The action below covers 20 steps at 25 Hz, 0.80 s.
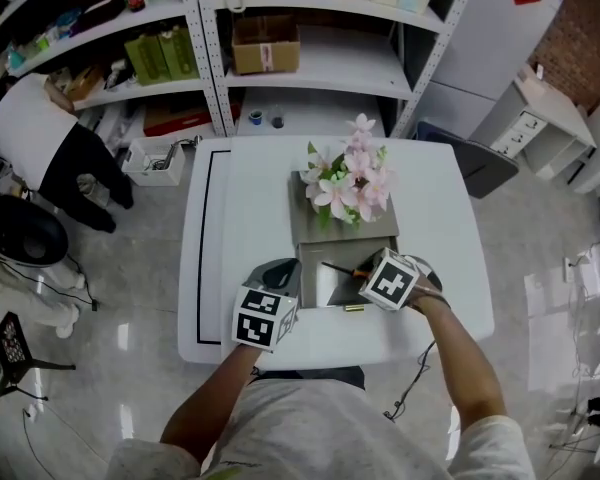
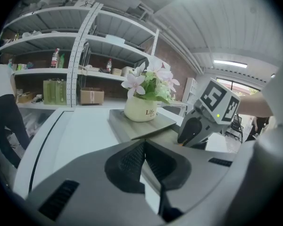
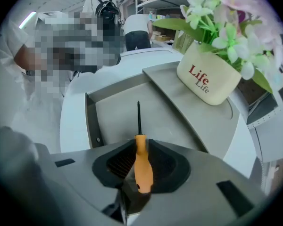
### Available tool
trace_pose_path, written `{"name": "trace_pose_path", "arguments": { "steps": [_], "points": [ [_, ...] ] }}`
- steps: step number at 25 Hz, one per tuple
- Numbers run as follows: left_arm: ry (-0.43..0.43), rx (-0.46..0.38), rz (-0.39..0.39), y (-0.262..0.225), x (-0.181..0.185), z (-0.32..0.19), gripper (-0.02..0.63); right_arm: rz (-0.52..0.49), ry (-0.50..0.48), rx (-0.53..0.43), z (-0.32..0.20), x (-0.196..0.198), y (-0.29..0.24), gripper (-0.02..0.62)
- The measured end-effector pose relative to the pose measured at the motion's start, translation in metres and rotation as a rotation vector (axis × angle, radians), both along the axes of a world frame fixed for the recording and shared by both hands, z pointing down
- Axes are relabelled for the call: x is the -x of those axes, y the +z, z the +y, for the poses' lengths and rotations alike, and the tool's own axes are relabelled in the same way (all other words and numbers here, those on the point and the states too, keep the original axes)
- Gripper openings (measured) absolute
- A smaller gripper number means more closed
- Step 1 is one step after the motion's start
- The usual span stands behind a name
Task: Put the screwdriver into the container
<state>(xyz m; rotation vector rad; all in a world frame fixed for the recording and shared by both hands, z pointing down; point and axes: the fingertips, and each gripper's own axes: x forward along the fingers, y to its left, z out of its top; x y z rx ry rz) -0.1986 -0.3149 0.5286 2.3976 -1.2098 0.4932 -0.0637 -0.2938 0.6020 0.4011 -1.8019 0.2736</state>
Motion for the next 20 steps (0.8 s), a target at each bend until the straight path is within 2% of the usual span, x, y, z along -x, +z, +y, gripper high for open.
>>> {"name": "trace_pose_path", "arguments": {
  "steps": [4, 9, 20],
  "points": [
    [-0.014, -0.009, -0.005, -0.008, -0.005, -0.001, 0.004, -0.067, 0.044, -0.018, 0.0, -0.004, -0.017, 0.083],
    [-0.04, -0.028, -0.012, -0.021, -0.014, -0.006, 0.005, -0.227, 0.115, -0.083, -0.007, -0.005, -0.054, 0.074],
    [-0.102, -0.072, -0.034, -0.047, -0.042, -0.019, 0.005, -0.436, 0.225, -0.238, -0.02, -0.044, -0.112, 0.017]
  ]
}}
